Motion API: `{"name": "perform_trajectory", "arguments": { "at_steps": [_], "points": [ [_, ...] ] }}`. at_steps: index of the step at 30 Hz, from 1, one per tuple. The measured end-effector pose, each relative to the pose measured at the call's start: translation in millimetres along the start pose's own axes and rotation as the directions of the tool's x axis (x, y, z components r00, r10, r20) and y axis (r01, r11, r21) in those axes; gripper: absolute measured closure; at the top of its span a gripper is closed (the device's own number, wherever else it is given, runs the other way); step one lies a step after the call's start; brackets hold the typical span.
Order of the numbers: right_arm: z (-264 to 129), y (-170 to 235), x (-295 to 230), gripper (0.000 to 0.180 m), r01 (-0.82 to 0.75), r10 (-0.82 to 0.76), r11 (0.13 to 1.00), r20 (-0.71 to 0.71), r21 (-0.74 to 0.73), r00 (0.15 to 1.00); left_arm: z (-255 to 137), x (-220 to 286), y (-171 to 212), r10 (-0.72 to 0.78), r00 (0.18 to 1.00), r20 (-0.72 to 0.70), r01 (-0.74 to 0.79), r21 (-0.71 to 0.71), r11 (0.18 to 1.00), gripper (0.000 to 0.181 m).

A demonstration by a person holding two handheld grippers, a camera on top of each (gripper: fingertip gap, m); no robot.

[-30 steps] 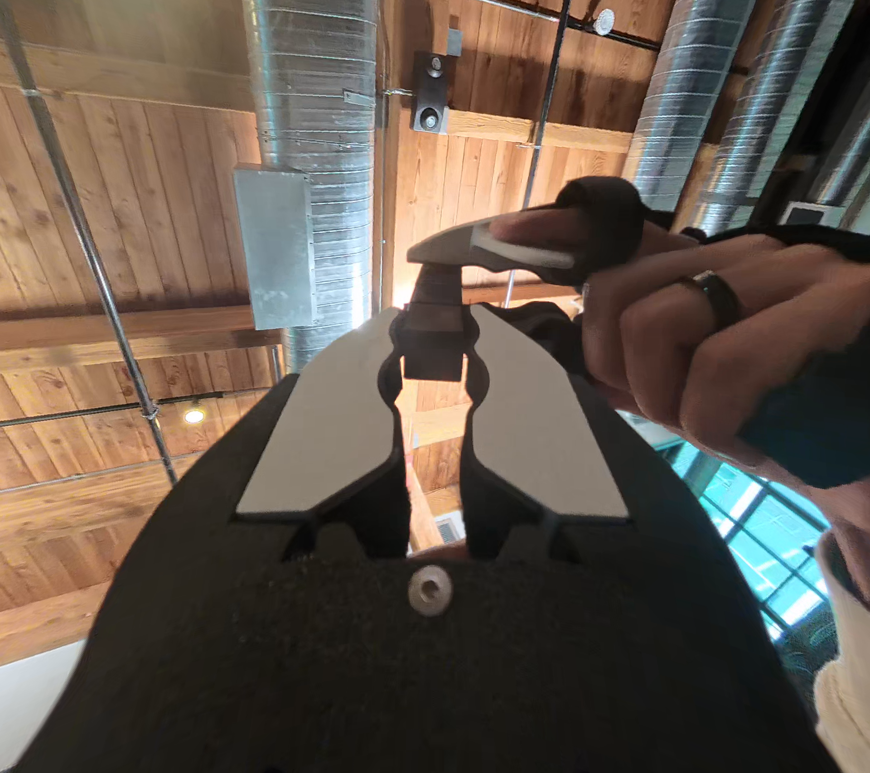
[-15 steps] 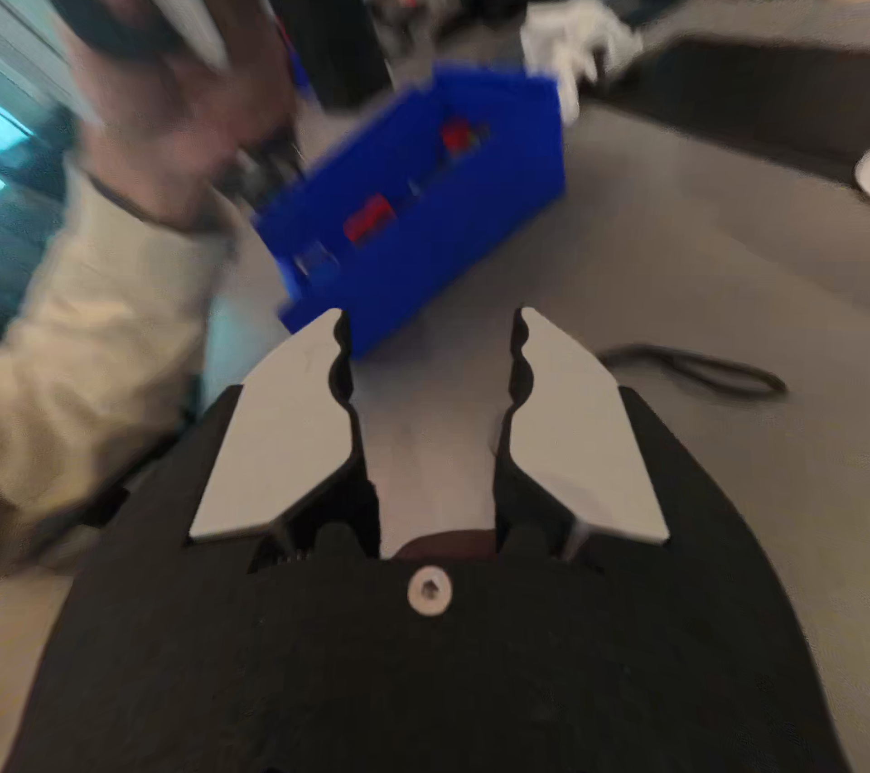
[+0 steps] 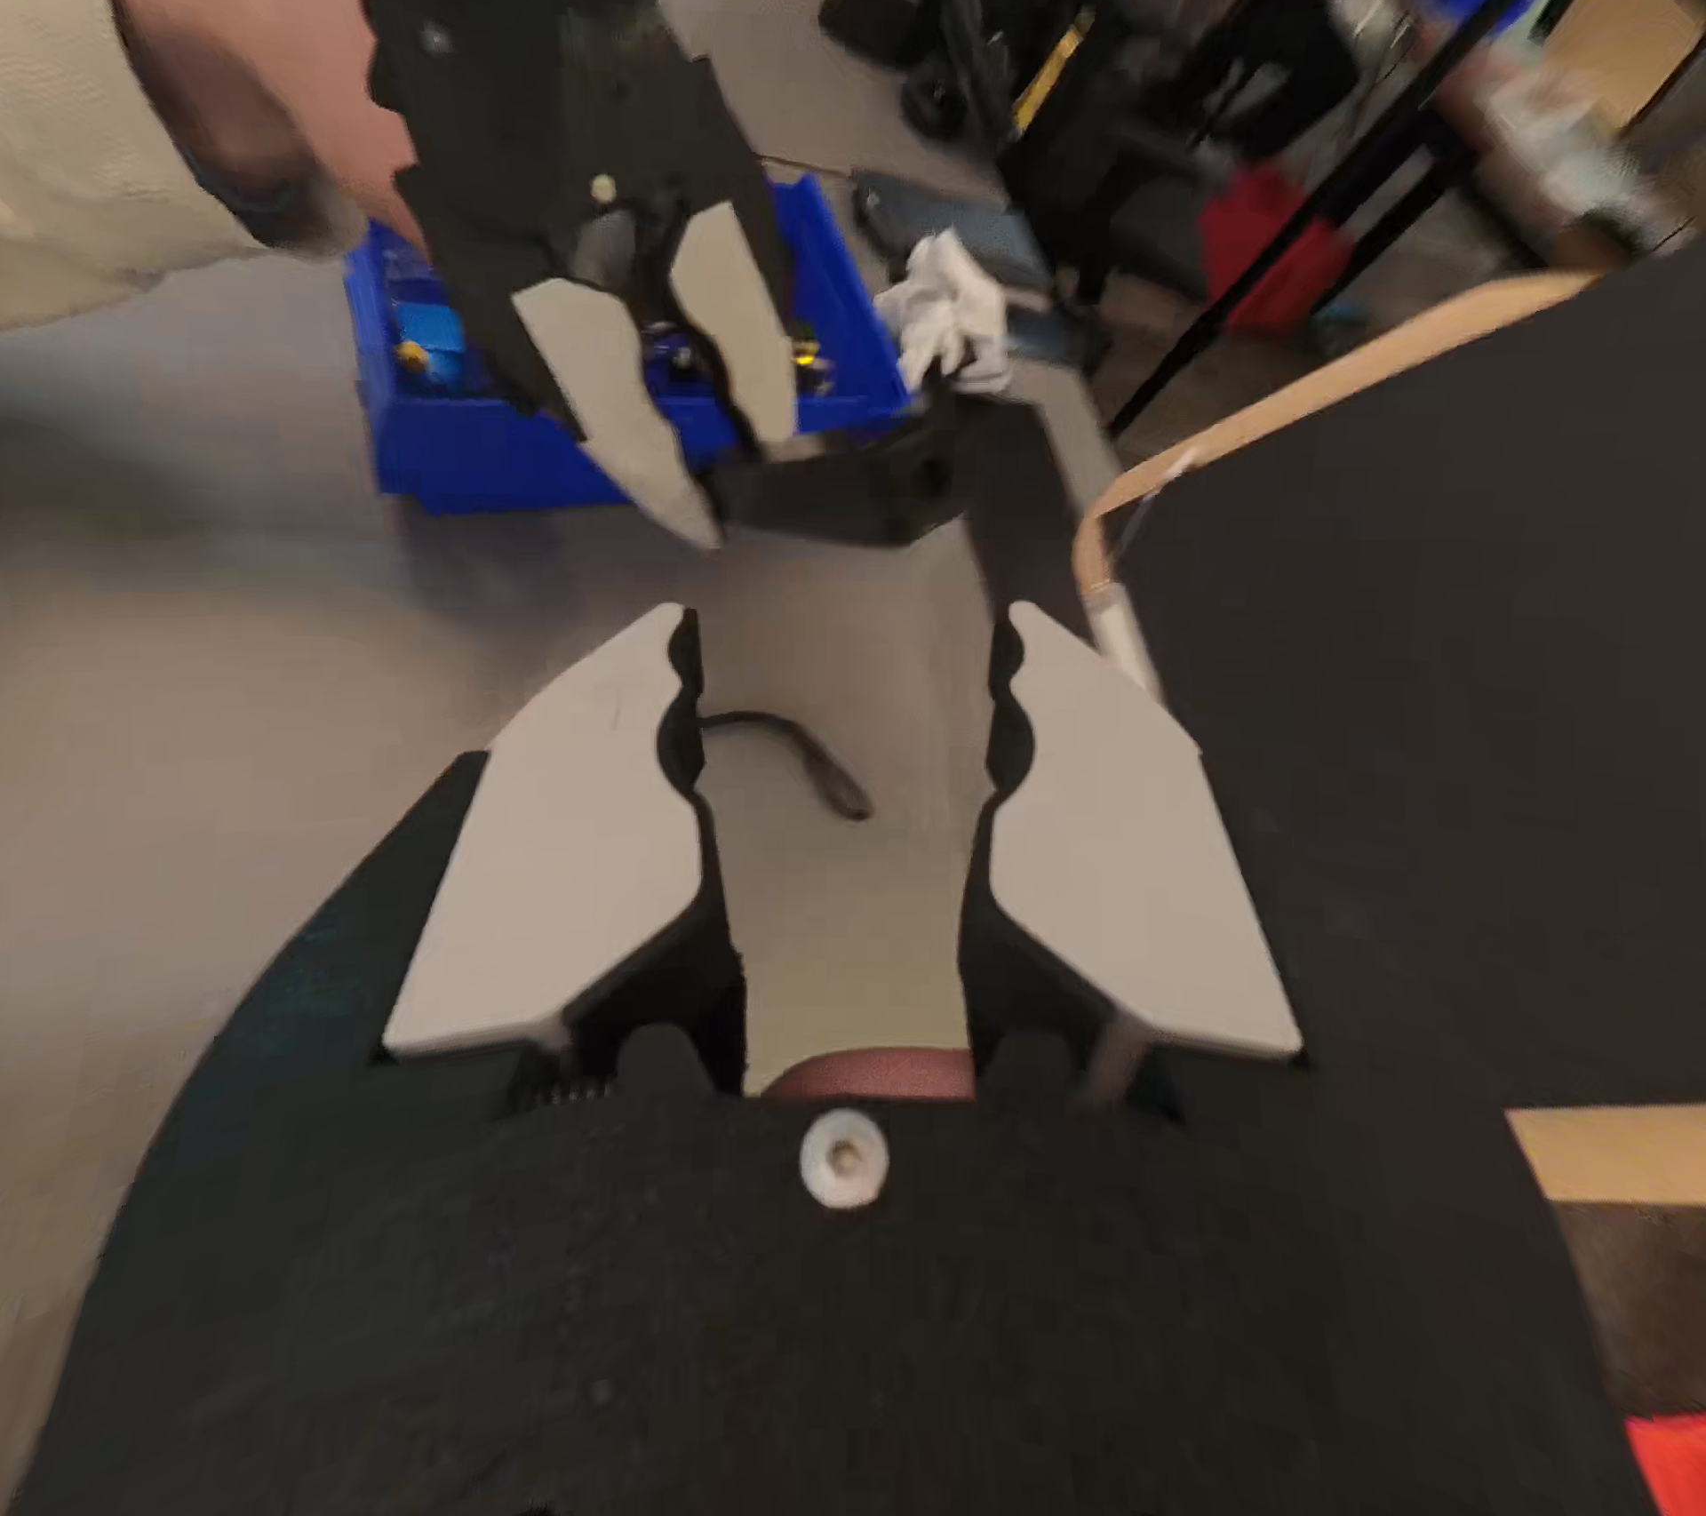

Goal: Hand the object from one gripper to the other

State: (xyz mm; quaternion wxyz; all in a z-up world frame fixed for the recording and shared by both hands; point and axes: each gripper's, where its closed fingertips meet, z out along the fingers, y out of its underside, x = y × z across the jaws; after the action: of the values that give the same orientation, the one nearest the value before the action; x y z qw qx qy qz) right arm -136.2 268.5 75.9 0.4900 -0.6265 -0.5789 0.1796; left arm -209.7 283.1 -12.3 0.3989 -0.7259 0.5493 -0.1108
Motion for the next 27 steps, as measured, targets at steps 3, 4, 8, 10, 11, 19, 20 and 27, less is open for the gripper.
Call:
{"name": "perform_trajectory", "arguments": {
  "at_steps": [3, 4, 8, 10, 11, 19, 20, 27],
  "points": [
    [-1, -10, 2, 0.123, 0.15, -0.149, 0.989, 0.055, -0.009, 0.987, -2, 11, -3, 0.043, 0.998, -0.038, -0.043, 0.007, 0.999, 0.159],
    [1, -12, -1, 0.123, 0.168, -0.166, 0.986, 0.085, -0.008, 0.982, -2, 15, -3, 0.057, 0.997, -0.051, -0.057, 0.007, 0.998, 0.159],
    [9, -12, -12, 0.126, 0.221, -0.207, 0.973, 0.166, -0.068, 0.964, 0, 22, 1, 0.105, 0.992, -0.067, -0.106, -0.017, 0.994, 0.159],
    [17, -7, -18, 0.126, 0.239, -0.21, 0.962, 0.208, -0.128, 0.955, 0, 25, 1, 0.113, 0.991, -0.077, -0.115, -0.013, 0.993, 0.159],
    [21, -3, -20, 0.127, 0.255, -0.219, 0.955, 0.217, -0.155, 0.951, 0, 26, 1, 0.117, 0.99, -0.079, -0.118, -0.01, 0.993, 0.159],
    [31, -1, -39, 0.157, 0.347, -0.283, 0.917, 0.295, -0.197, 0.913, -1, 23, 3, 0.1, 0.993, -0.067, -0.097, 0.047, 0.994, 0.159],
    [29, -1, -40, 0.157, 0.35, -0.284, 0.915, 0.296, -0.203, 0.912, -2, 25, 2, 0.093, 0.993, -0.071, -0.087, 0.072, 0.994, 0.159],
    [-22, 9, -11, 0.157, 0.356, -0.316, 0.885, 0.176, -0.3, 0.932, -28, 20, 10, -0.056, 0.996, 0.067, 0.042, 0.193, 0.98, 0.117]
  ]
}}
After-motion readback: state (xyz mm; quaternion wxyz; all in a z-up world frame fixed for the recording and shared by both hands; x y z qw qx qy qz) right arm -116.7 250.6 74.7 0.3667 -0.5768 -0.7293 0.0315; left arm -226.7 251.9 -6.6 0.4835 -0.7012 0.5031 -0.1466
